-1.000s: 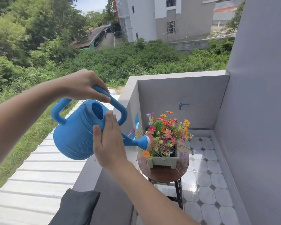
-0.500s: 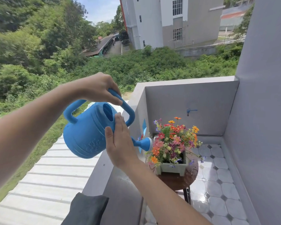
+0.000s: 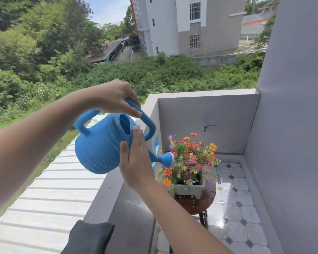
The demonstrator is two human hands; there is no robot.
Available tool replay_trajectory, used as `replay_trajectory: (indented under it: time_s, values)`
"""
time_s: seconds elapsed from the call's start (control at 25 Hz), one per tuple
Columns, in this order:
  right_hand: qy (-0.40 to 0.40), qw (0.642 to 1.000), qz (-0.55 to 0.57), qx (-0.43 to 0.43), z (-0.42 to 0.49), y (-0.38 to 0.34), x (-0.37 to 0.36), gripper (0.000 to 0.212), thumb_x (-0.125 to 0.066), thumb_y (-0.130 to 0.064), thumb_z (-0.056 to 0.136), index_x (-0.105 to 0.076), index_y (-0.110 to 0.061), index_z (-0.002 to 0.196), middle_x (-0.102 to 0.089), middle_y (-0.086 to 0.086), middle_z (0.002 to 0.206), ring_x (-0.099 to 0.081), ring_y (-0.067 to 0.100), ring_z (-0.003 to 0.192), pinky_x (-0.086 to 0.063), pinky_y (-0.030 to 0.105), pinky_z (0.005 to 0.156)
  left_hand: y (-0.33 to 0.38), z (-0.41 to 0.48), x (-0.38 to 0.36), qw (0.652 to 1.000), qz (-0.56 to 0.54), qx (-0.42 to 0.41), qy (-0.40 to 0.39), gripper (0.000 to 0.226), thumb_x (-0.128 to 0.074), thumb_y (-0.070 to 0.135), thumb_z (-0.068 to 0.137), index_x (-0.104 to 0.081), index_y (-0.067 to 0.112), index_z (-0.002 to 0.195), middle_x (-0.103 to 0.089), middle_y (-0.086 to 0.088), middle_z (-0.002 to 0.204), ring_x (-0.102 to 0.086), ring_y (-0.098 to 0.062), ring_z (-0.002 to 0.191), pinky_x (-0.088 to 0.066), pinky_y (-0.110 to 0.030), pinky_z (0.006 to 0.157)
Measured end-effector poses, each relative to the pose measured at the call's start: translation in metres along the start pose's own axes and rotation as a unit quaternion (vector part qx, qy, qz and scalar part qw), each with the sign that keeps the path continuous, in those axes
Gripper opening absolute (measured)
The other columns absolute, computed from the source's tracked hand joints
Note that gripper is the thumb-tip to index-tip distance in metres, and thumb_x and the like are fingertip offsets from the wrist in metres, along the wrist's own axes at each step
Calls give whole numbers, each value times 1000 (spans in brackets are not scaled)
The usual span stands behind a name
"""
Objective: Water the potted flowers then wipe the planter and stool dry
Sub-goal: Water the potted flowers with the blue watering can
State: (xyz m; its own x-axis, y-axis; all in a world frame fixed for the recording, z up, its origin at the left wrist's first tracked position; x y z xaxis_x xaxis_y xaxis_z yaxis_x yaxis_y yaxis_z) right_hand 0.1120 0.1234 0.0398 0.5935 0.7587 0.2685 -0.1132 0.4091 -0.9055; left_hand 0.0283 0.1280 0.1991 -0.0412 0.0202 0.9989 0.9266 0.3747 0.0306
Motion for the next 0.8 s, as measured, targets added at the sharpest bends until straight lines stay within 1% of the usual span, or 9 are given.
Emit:
replay_trajectory:
  time_s: [0.2,0.28,0.36,0.4,0.52,0.6,0.68,0.8]
  values:
    - [-25,999,21,-14,-8,0,-9,59,-24,-40,99,-5,-15,148,-2,-4,158,4,5,143,-3,29,118,-4,-4,-5,1000,7,18,-20,12,-70,41,79,-74,31,85,-68,11,68,-55,2,55,-40,-24,53]
    - [-17,999,37,-19,-15,1,-9,59,-24,-40,99,-7,-14,148,-5,-4,158,3,4,143,-3,28,118,-5,-4,-8,999,2,16,-38,12,-71,43,78,-74,33,85,-71,7,72,-60,-4,61,-48,-30,58]
    - [1,999,38,-21,-20,3,-6,61,-23,-42,96,-10,-13,148,-9,-3,157,0,5,143,-4,29,118,-2,-3,-11,999,-10,9,-46,11,-71,44,78,-74,36,85,-72,3,74,-65,-19,68,-53,-38,64]
    - [12,999,33,-20,-20,4,-2,62,-23,-43,95,-12,-13,148,-11,-3,157,-2,6,143,-5,30,118,0,-1,-12,999,-16,4,-47,10,-70,45,78,-73,37,84,-72,2,73,-65,-23,68,-53,-40,64]
    - [34,999,18,-9,-12,10,10,61,-24,-43,95,-15,-13,147,-16,-1,156,-7,10,143,-9,33,118,7,5,-10,999,-25,-3,-30,13,-69,45,79,-73,36,86,-71,-1,73,-63,-25,65,-51,-38,58]
    - [38,999,7,1,0,15,17,59,-25,-42,96,-16,-14,147,-17,1,156,-9,11,143,-12,37,118,9,11,-5,1000,-21,0,-8,16,-67,44,81,-73,31,89,-70,1,70,-59,-18,59,-46,-30,52]
    - [30,999,0,14,15,16,23,57,-27,-40,98,-16,-13,147,-17,2,156,-9,12,143,-13,38,118,8,15,1,1000,-15,13,13,16,-66,42,82,-73,31,91,-66,3,64,-53,-13,53,-38,-26,49]
    - [9,999,9,30,31,13,25,55,-28,-36,99,-16,-11,147,-17,4,156,-9,13,143,-12,37,118,2,20,11,999,-6,32,28,19,-66,44,81,-73,29,92,-66,-2,65,-54,-18,55,-40,-27,51]
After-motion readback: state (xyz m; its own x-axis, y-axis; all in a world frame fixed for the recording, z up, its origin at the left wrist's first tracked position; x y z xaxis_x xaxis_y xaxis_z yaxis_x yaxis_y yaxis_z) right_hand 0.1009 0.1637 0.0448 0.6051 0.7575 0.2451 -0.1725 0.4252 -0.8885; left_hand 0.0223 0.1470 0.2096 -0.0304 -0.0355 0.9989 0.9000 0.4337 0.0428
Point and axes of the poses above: each hand's wrist, its own z-axis towards the middle knuckle, its own x-axis out of the back of the hand, y = z × x, the point moved 3 cm from there along z, towards the middle knuckle
